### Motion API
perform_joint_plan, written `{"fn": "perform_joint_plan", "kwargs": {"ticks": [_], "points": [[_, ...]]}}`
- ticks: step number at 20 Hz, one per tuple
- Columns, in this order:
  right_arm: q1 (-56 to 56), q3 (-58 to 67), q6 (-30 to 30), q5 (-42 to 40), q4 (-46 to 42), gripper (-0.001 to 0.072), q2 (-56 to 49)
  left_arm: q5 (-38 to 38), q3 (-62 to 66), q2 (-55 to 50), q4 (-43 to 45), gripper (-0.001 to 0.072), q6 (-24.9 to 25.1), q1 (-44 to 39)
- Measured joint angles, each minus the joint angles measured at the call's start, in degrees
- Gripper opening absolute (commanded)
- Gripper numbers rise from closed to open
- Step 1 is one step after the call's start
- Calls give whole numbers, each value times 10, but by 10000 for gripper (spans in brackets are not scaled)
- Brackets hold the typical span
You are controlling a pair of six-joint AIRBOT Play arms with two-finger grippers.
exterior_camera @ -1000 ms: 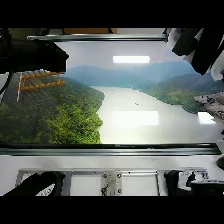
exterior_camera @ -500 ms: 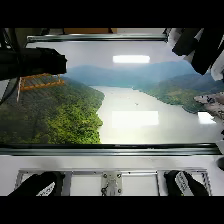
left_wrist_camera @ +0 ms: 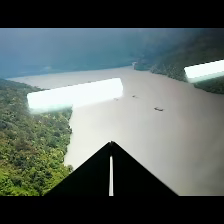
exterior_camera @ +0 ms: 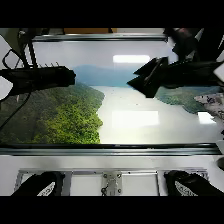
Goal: Fold the clothes and pants, and hang the long-sleeved shirts on hangers.
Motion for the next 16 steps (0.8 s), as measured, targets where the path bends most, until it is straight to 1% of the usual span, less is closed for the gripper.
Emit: {"fn": "perform_joint_plan", "kwargs": {"ticks": [1,2,3,16], "points": [[19,0,7,3,-10,380,-9,2,-4,0,0,16,0,0],[34,0,10,3,-18,178,-17,3,-7,0,-2,16,0,0],[44,0,14,6,-23,25,-23,3,-9,1,-3,16,0,1],[69,0,25,10,-37,27,-37,8,-14,1,-6,16,-2,1]]}}
